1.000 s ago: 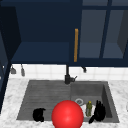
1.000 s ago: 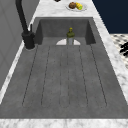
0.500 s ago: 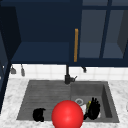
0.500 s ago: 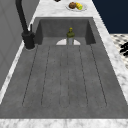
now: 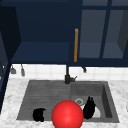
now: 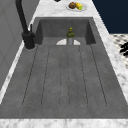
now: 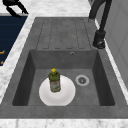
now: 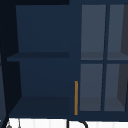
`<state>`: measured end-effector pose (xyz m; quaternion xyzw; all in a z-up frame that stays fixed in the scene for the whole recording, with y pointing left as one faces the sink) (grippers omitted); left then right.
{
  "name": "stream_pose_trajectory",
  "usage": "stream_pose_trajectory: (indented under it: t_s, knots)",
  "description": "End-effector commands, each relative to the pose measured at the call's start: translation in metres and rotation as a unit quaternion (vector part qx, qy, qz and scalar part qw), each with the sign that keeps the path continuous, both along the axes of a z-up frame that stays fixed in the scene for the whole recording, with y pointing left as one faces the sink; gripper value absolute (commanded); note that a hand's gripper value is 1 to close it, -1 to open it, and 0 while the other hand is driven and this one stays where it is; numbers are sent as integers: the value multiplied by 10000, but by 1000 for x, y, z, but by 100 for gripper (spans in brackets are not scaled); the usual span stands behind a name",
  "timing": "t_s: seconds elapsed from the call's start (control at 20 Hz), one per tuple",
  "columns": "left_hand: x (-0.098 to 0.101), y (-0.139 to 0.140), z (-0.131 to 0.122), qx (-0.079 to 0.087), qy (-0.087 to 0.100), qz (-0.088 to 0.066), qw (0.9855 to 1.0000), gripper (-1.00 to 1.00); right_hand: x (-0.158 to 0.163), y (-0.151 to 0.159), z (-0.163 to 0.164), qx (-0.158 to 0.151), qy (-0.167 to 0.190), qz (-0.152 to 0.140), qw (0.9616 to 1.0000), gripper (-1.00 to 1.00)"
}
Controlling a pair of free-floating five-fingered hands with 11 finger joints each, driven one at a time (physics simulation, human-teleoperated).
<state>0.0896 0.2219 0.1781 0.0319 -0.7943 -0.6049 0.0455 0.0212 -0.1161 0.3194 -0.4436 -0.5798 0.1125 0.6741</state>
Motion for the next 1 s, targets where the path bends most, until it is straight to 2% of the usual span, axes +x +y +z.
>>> stream_pose_trajectory:
  t_s: [0.0, 0.4, 0.65, 0.95]
  knots:
    - [0, 0, 0, 0, 0, 0, 10000, 0, 0, 14, 0, 622, -269, -94, 9977, -100]
    - [0, 0, 0, 0, 0, 0, 10000, 0, 0, 39, 4, 1116, -434, -236, 9925, -100]
    - [0, 0, 0, 0, 0, 0, 10000, 0, 1, 44, 27, 1020, -476, -291, 9932, -100]
    - [0, 0, 0, 0, 0, 0, 10000, 0, 0, 59, 40, 1226, -748, -664, 9874, -100]
